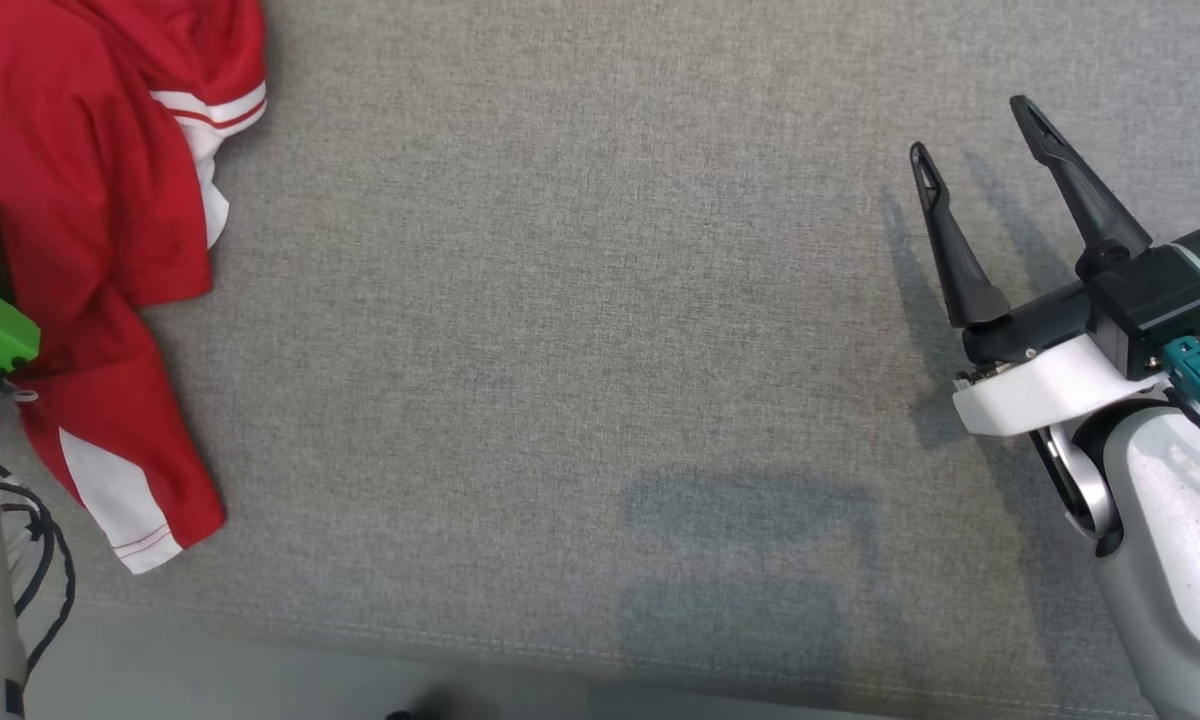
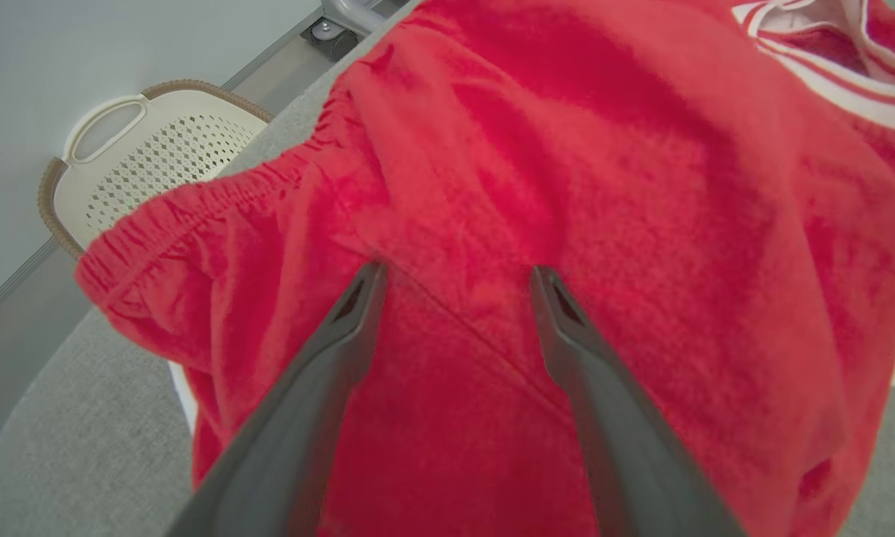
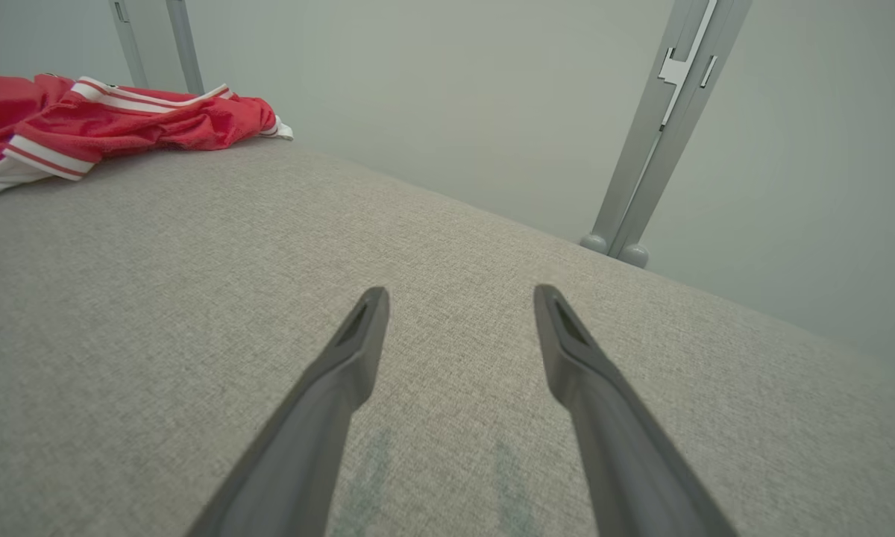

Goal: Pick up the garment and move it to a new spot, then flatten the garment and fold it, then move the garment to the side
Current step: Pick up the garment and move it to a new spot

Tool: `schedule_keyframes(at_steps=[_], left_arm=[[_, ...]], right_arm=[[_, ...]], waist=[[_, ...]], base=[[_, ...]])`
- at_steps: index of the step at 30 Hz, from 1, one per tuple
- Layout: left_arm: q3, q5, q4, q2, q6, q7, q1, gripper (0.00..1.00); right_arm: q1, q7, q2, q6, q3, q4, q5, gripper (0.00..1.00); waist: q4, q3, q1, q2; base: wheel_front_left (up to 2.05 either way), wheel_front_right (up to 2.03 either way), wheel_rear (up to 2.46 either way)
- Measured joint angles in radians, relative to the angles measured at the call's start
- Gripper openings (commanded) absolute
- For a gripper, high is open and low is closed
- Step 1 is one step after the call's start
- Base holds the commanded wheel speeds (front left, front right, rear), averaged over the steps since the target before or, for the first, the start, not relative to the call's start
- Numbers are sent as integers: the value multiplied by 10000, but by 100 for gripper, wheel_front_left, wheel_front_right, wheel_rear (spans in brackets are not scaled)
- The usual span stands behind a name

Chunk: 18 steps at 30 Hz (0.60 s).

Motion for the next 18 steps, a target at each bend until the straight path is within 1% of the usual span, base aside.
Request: schedule_keyframes(at_steps=[5, 7, 9, 10, 11, 15, 18], left_arm=[[-54, 73, 508, -284, 27, -146, -160, 100], [-88, 75, 663, -322, 29, -188, -262, 100], [-94, 105, 832, -305, 29, -188, -353, 100], [-128, 125, 915, -316, 29, -192, -398, 65], [-155, 176, 951, -339, 29, -290, -432, 0], [-228, 259, 1135, -360, 27, -681, -662, 0], [-278, 500, 1168, -314, 27, -1177, -895, 0]], right_arm=[[-58, 2, -65, 12, 0, -44, 0, 100], [-59, 2, -138, 17, 0, -44, 0, 100], [-79, 2, -163, 94, 35, -50, 0, 100], [-82, 2, -167, 92, 33, -50, 0, 100], [-83, 2, -176, 92, 29, -50, 0, 100], [-84, 6, -205, 94, 27, -50, 0, 100], [-89, 0, -205, 88, 2, -23, 0, 100]], waist=[[36, 343, 0, 0], [71, 406, 0, 0], [82, 453, 0, 0], [81, 471, 0, 0], [82, 482, 0, 0], [87, 496, 0, 0], [83, 462, 0, 0]], base=[[0, 0, 0], [0, 0, 0], [0, 0, 0], [0, 0, 0], [0, 0, 0], [0, 0, 0], [0, 0, 0]])
